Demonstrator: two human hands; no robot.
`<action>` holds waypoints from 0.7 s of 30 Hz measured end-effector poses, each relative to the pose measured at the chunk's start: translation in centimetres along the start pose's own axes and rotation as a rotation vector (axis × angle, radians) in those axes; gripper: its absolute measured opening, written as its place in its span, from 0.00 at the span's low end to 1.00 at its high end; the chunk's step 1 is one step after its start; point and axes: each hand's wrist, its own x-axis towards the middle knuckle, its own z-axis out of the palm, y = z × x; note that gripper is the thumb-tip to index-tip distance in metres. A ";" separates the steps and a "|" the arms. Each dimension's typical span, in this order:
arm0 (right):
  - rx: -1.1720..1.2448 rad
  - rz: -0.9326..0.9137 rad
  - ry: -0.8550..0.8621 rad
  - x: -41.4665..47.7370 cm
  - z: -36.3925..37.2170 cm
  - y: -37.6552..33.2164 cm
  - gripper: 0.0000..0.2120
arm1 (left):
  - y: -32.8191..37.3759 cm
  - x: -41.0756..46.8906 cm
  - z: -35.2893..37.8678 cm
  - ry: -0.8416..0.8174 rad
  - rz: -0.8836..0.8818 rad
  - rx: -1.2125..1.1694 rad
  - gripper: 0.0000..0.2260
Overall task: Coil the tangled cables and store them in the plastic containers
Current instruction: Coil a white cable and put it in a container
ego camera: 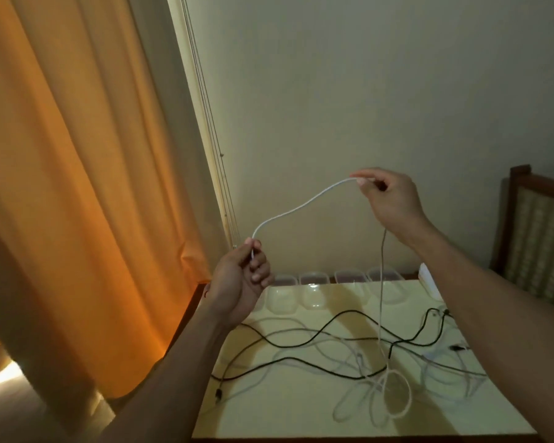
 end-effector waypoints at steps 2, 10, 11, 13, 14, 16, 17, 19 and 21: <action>-0.099 -0.012 -0.088 -0.3 -0.7 0.2 0.10 | 2.1 -0.1 1.7 -0.079 0.016 -0.117 0.07; -0.477 -0.146 -0.421 -3.4 -1.1 1.6 0.12 | 8.4 0.9 7.3 -0.248 0.175 -0.148 0.09; -0.512 -0.194 -0.427 -3.7 -1.1 1.4 0.12 | 8.7 0.9 7.8 -0.247 0.186 -0.138 0.10; -0.564 -0.297 -0.423 -4.3 -0.9 0.7 0.12 | 9.3 1.1 8.9 -0.247 0.221 -0.126 0.11; -0.583 -0.341 -0.416 -4.5 -0.8 0.2 0.12 | 9.5 1.3 9.5 -0.245 0.244 -0.133 0.11; -0.614 -0.428 -0.405 -5.1 -0.4 -0.8 0.12 | 10.2 1.9 10.4 -0.228 0.290 -0.148 0.11; -0.607 -0.479 -0.394 -5.5 -0.3 -1.4 0.12 | 10.5 2.3 10.7 -0.211 0.316 -0.141 0.12; -0.555 -0.575 -0.381 -6.5 -0.2 -2.6 0.12 | 11.0 3.0 11.1 -0.171 0.363 -0.081 0.12; -0.497 -0.633 -0.375 -7.5 -0.4 -3.7 0.12 | 11.1 3.4 11.0 -0.140 0.396 0.030 0.13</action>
